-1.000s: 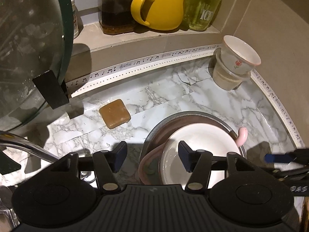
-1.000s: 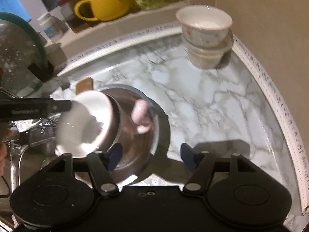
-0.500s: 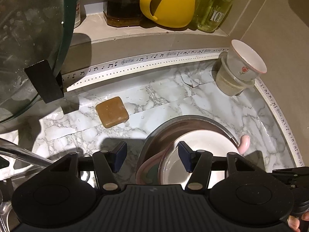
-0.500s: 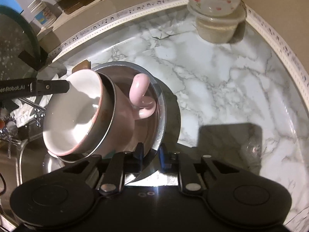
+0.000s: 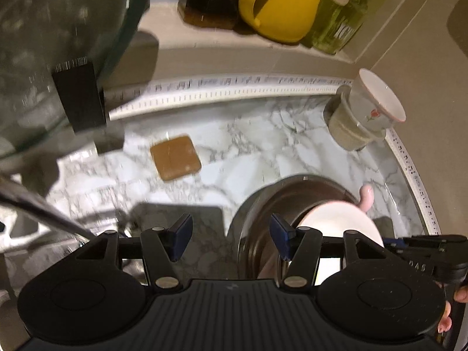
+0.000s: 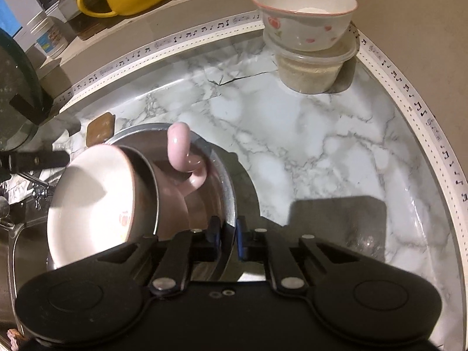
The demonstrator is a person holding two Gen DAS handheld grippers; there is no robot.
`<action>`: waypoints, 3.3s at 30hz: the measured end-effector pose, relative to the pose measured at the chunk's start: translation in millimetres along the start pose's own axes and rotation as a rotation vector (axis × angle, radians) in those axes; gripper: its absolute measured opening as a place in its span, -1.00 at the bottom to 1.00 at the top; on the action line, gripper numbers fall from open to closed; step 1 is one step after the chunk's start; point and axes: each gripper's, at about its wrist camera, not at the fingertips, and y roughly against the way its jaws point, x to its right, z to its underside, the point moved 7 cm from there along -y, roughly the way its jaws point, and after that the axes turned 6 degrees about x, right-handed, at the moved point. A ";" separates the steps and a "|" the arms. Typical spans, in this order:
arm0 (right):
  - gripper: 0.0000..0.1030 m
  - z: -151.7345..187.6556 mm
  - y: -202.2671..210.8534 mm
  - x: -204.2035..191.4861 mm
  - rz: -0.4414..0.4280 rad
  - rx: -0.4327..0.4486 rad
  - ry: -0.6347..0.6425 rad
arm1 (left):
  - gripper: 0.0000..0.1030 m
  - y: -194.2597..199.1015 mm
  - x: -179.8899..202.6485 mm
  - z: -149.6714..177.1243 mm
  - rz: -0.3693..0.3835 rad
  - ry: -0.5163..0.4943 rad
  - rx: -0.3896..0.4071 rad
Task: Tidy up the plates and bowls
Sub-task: 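Lift the nested bowl stack with both grippers and carry it across the counter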
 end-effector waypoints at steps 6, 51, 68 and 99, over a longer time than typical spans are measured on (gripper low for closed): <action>-0.71 2.3 -0.2 2.5 -0.010 -0.015 -0.014 | 0.08 -10.0 -8.6 12.0 0.017 0.060 -0.035; -0.72 8.8 19.3 -19.6 -0.002 -0.058 -0.026 | -0.79 -4.2 6.6 5.5 -0.024 0.084 -0.062; -0.72 24.7 78.9 -13.0 0.034 -0.021 -0.036 | -0.79 46.4 43.8 21.7 -0.009 0.006 -0.056; -0.72 151.5 138.2 28.7 0.086 -0.081 -0.143 | -0.79 67.6 100.8 136.5 -0.007 -0.093 -0.178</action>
